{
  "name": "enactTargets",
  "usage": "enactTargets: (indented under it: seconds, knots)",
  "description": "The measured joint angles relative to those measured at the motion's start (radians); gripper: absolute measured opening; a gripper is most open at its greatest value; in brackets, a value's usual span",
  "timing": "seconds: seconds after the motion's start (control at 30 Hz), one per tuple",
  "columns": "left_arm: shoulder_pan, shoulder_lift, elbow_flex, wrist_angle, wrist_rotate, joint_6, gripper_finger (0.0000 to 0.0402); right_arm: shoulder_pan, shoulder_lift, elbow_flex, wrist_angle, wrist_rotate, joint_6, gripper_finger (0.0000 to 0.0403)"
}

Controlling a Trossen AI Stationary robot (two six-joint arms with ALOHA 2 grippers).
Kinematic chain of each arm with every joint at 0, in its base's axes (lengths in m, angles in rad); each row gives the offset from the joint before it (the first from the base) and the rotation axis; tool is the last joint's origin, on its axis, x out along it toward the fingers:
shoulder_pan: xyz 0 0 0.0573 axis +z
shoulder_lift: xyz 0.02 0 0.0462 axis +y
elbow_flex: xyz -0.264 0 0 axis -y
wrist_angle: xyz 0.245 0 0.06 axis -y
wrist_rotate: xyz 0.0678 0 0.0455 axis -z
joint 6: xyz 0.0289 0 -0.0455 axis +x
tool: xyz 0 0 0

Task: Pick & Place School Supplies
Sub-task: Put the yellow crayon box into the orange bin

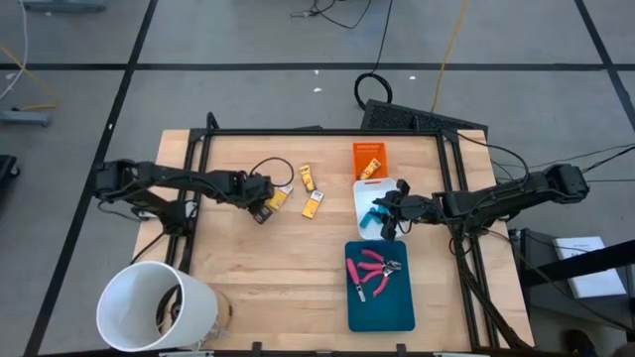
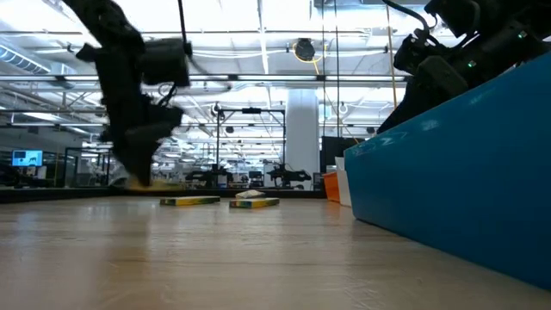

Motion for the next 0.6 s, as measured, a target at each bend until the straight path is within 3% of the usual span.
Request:
enactTargets:
  seconds: [0.2, 0.4, 0.6]
  knots:
    - [-0.055, -0.082, 0.069, -0.026, -0.111, 0.131, 0.0109, 0.000, 0.000, 0.000, 0.051, 0.001, -0.004, 0.0155]
    - [-0.147, -0.087, 0.161, 0.009, -0.258, 0.325, 0.0108, 0.000, 0.021, 0.001, 0.289, 0.002, 0.027, 0.0155]
    - [-0.261, -0.072, 0.180, 0.261, -0.362, 0.658, 0.0108, -0.022, 0.119, 0.000, 0.501, -0.053, 0.103, 0.0161]
